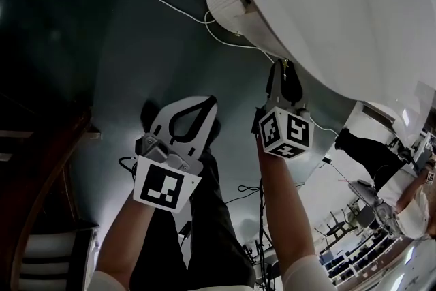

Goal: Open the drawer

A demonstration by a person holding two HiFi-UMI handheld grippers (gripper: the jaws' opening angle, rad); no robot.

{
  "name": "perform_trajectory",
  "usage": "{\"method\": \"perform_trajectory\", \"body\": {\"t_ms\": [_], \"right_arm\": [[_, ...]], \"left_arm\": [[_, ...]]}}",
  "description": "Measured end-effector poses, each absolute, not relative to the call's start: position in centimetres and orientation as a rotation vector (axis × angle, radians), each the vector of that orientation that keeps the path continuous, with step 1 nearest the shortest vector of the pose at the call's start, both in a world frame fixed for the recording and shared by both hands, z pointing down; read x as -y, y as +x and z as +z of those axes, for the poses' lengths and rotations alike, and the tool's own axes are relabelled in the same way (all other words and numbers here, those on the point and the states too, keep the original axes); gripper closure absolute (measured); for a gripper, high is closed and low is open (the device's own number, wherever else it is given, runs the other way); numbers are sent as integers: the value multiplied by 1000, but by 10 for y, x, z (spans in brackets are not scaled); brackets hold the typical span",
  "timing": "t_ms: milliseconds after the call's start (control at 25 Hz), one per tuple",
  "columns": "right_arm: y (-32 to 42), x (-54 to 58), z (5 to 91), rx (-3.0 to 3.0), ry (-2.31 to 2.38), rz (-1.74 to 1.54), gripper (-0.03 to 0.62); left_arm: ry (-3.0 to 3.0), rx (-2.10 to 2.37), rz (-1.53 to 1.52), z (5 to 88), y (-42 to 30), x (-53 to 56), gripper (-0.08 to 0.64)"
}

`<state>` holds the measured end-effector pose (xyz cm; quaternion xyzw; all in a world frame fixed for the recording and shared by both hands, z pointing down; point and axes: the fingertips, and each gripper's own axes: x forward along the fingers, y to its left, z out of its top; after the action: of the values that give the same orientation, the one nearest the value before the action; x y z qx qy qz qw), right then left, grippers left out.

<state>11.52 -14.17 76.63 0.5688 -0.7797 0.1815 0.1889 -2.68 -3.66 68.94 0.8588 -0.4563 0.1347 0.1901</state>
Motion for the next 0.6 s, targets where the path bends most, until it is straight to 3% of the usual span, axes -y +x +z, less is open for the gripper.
{"method": "perform_trajectory", "body": {"t_ms": [600], "right_arm": [[114,100,770,2197,1546,545,485]], "left_arm": [[2452,1232,424,683,-16,16,554]]}}
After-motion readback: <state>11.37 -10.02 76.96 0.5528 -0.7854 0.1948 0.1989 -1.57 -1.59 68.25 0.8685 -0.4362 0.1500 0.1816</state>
